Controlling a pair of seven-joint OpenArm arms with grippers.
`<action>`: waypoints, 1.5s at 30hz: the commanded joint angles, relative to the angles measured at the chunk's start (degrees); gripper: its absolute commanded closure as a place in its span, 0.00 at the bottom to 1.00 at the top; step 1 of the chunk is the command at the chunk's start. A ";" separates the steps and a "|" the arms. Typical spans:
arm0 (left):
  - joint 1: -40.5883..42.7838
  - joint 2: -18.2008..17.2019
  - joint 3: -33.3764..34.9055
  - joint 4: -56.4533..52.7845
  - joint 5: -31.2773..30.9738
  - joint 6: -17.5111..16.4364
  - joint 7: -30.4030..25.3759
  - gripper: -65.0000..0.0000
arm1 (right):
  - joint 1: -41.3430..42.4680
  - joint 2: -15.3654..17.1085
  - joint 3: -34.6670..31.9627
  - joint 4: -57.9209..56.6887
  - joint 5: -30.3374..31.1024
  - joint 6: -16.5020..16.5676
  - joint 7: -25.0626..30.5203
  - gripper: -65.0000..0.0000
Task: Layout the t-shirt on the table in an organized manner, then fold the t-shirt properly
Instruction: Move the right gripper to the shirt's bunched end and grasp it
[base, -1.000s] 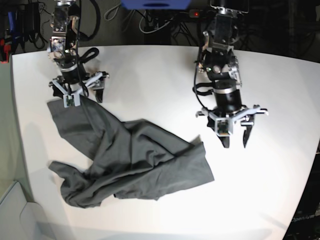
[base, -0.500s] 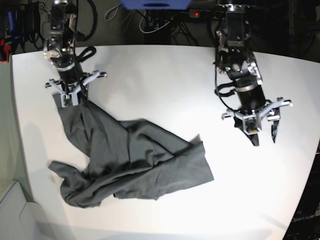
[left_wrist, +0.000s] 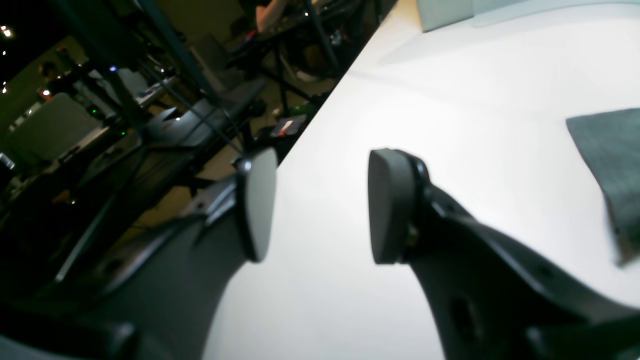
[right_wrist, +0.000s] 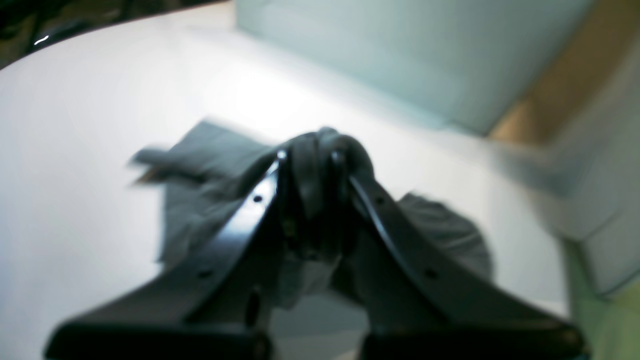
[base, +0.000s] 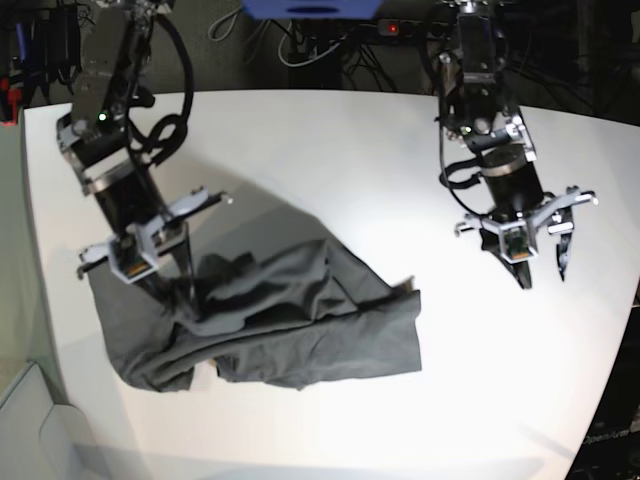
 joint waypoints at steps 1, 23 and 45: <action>-0.25 -1.08 -0.05 1.78 0.66 0.69 -1.81 0.55 | 2.73 0.10 1.11 0.47 1.15 -0.21 0.35 1.00; 1.78 -1.60 -1.28 1.78 0.66 0.60 -1.90 0.55 | 27.09 1.33 17.38 -26.17 1.15 -5.49 -11.08 1.00; 3.27 -0.99 10.15 1.87 0.75 0.60 -1.72 0.55 | 42.65 -0.26 1.11 -35.66 1.15 -5.40 -10.90 1.00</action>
